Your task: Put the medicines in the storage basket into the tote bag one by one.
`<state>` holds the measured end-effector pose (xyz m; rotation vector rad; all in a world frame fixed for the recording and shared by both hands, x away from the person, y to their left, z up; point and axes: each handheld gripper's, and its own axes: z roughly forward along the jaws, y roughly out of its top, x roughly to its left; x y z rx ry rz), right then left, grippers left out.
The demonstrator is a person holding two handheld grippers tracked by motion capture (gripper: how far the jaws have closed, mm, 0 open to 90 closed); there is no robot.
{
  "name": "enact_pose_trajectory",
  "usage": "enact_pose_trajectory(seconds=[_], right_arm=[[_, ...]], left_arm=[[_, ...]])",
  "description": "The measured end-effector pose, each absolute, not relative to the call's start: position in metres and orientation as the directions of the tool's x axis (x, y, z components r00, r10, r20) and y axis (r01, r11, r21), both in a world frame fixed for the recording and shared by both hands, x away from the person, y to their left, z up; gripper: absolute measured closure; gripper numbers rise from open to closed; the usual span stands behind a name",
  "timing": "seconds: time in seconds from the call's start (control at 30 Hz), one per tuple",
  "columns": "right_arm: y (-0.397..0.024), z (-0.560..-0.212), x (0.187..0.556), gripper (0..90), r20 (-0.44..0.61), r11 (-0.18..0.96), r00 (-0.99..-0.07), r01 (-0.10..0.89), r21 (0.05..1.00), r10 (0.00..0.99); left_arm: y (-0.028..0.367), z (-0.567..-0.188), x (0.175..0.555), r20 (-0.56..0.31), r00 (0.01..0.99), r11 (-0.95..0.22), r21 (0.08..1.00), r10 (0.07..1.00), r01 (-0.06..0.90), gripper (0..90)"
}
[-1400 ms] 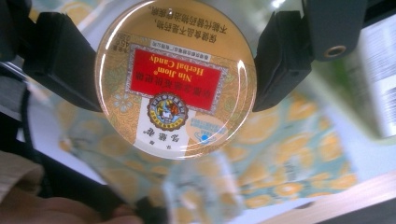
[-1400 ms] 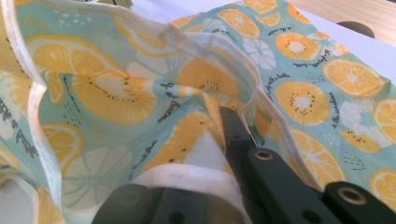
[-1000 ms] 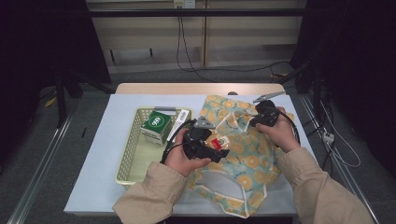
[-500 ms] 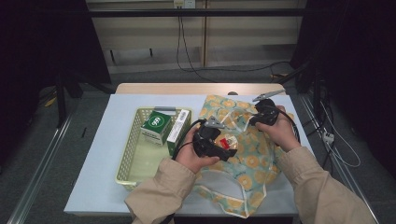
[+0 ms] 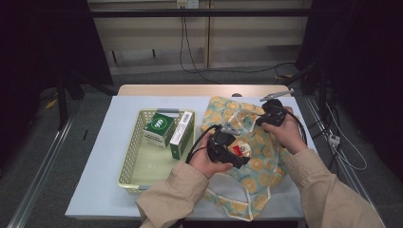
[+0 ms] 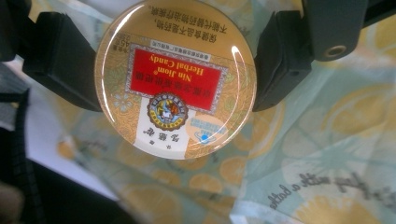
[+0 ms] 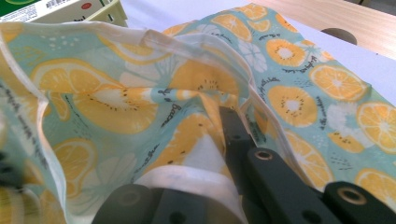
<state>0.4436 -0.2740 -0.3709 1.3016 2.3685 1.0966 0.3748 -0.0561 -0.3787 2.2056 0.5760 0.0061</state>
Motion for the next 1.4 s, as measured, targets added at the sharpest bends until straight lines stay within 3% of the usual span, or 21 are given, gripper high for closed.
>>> enact_pose_trajectory(seconds=[0.17, 0.37, 0.77, 0.9, 1.4], right_arm=[[-0.275, -0.366, 0.442, 89.5, 0.151, 0.326, -0.585, 0.627, 0.707, 0.797], [-0.275, -0.357, 0.441, 89.5, 0.144, 0.335, -0.594, 0.62, 0.71, 0.791], [-0.274, -0.353, 0.437, 89.5, 0.142, 0.347, -0.607, 0.613, 0.71, 0.782], [-0.273, -0.354, 0.438, 89.5, 0.139, 0.348, -0.606, 0.613, 0.709, 0.783], [-0.27, -0.356, 0.441, 89.5, 0.131, 0.336, -0.594, 0.609, 0.719, 0.794]], left_arm=[[-0.062, -0.385, 0.393, -0.186, 0.877, -0.531, 0.734, 0.442, 0.424, 20.7], [-0.063, -0.386, 0.408, -0.115, 0.852, -0.529, 0.739, 0.51, 0.417, 20.7], [-0.045, -0.38, 0.428, -0.105, 0.816, -0.495, 0.748, 0.569, 0.441, 20.7], [-0.043, -0.382, 0.426, -0.145, 0.817, -0.48, 0.747, 0.559, 0.46, 20.7], [-0.062, -0.388, 0.408, -0.155, 0.861, -0.514, 0.745, 0.485, 0.424, 20.6]])
